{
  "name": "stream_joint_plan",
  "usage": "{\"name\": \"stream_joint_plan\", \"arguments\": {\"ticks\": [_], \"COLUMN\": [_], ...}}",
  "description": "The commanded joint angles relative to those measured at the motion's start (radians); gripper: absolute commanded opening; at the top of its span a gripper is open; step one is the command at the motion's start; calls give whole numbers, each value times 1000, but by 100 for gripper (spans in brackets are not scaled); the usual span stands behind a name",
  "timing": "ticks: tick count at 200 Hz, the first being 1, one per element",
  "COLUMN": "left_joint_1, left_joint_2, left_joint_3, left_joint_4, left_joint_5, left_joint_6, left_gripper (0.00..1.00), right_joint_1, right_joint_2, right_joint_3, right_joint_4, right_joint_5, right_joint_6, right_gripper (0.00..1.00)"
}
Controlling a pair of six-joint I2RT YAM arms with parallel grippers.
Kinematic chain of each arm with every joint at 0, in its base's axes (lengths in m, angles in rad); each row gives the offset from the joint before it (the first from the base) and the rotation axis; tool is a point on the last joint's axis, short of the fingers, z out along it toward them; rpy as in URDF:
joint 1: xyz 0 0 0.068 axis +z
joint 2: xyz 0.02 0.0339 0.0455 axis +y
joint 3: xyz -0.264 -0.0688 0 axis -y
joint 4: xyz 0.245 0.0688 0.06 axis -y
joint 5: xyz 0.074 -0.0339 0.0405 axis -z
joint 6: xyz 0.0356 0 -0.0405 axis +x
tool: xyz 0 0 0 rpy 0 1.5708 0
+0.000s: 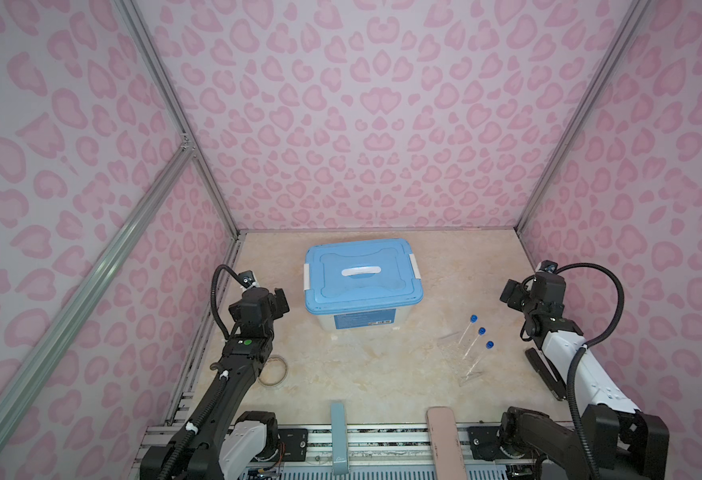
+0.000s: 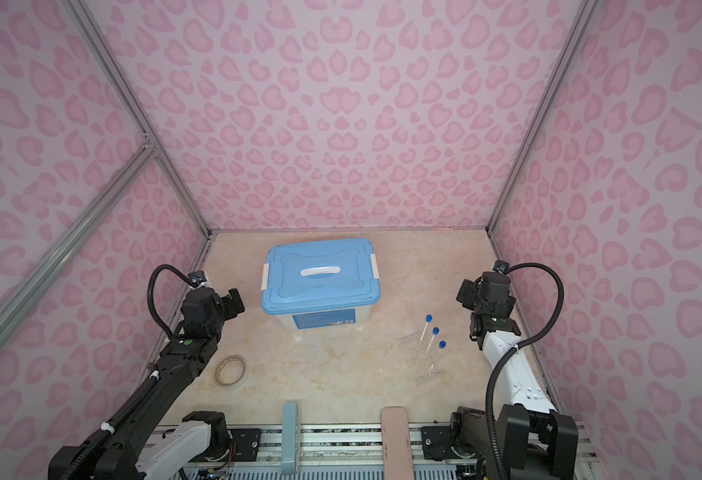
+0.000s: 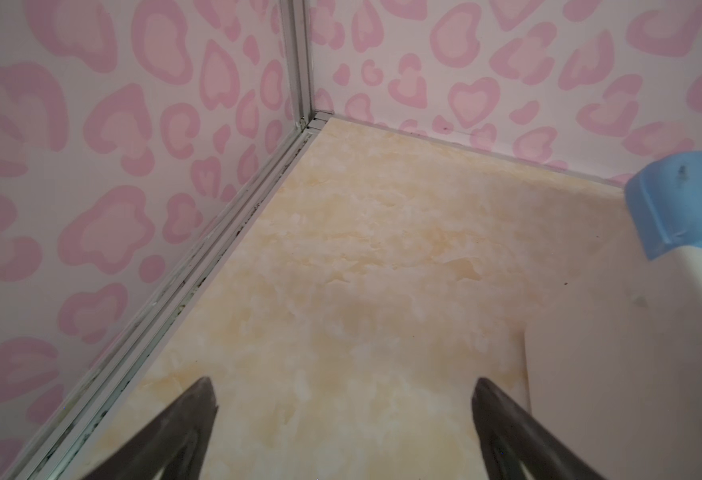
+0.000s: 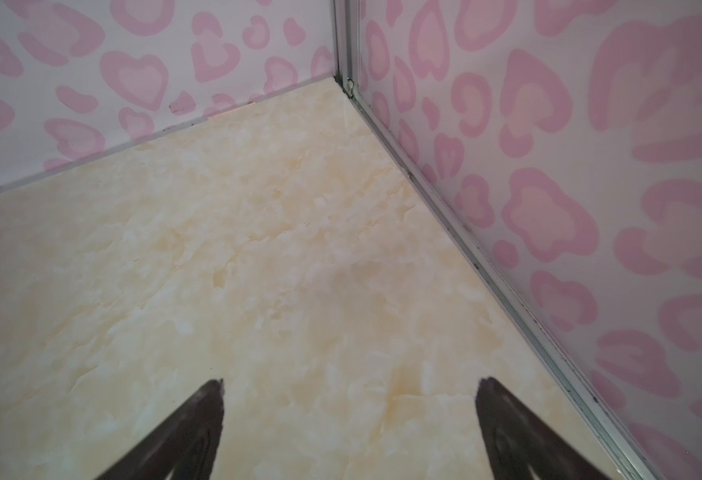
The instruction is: Organize the chemistry lab equipment
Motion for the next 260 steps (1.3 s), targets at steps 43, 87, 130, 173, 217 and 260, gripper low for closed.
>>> {"name": "stream_joint_plan", "arguments": {"ticks": [43, 87, 130, 173, 217, 260], "left_joint_1": [2, 87, 98, 102, 119, 124], "left_joint_2": [164, 314, 354, 452, 473, 468], "left_joint_3": [-87, -131, -124, -141, -191, -198], "left_joint_4": [348, 574, 654, 785, 885, 893], "left_joint_5": [76, 288, 358, 397, 472, 535], "left_joint_6": [55, 38, 152, 180, 188, 207], "left_gripper": [97, 97, 97, 97, 97, 97], "right_joint_1": [86, 158, 161, 173, 174, 174], "right_joint_2": [125, 220, 286, 365, 369, 374], "right_joint_3": [-205, -277, -314, -362, -333, -324], "right_joint_4": [504, 733, 890, 1048, 999, 987], "right_joint_5": [20, 63, 42, 3, -46, -56], "right_joint_6": [-58, -107, -110, -141, -164, -168], "right_gripper": [96, 96, 96, 96, 96, 96]}}
